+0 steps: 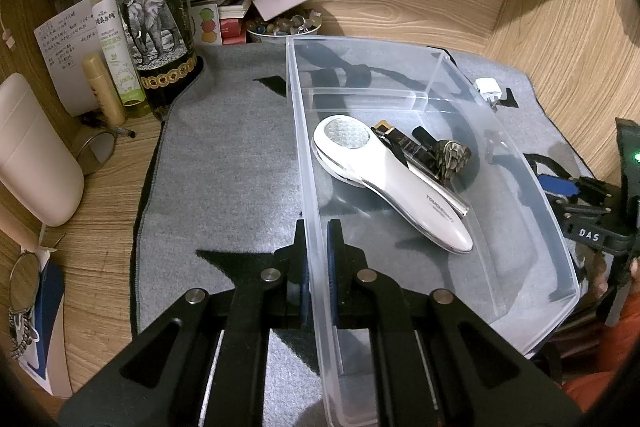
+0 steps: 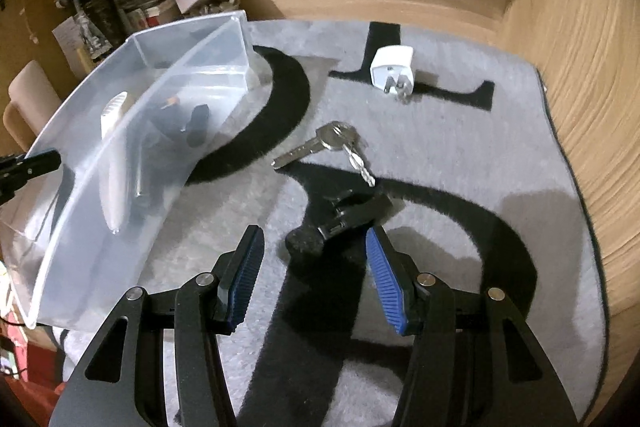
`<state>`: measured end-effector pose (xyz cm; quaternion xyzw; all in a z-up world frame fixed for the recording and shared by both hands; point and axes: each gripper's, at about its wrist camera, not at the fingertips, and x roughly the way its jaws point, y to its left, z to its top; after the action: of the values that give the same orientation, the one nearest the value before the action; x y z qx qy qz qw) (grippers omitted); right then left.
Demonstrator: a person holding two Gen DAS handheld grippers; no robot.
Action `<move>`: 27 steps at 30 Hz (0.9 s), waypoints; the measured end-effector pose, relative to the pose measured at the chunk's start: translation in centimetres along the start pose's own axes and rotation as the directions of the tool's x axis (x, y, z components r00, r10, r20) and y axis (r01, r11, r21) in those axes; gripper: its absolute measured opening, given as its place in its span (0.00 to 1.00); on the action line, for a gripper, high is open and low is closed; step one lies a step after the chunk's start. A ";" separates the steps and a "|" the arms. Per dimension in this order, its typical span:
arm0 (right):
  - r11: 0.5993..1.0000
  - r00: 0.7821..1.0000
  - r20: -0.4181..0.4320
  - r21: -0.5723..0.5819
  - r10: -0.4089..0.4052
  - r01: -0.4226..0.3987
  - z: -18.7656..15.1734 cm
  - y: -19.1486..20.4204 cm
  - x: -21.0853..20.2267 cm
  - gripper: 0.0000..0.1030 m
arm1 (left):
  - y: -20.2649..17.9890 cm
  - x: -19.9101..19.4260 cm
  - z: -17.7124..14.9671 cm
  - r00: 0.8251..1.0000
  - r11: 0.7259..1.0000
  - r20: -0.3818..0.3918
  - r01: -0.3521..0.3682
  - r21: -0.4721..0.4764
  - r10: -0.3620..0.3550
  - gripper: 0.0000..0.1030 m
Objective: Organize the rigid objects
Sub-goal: 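Grasp the black clip beside the keys with the right gripper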
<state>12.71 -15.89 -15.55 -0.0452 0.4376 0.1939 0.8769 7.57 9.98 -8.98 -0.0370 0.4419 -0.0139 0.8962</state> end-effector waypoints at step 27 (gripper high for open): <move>0.995 1.000 0.011 0.102 0.020 -0.021 2.5 -1.8 2.2 0.48 | 0.0 0.0 0.0 1.000 1.000 0.002 0.000 0.001 0.000 0.07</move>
<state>16.47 -16.24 -15.89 0.0051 0.4427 0.1807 0.8782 7.54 10.00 -8.95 -0.0364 0.4411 -0.0138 0.8966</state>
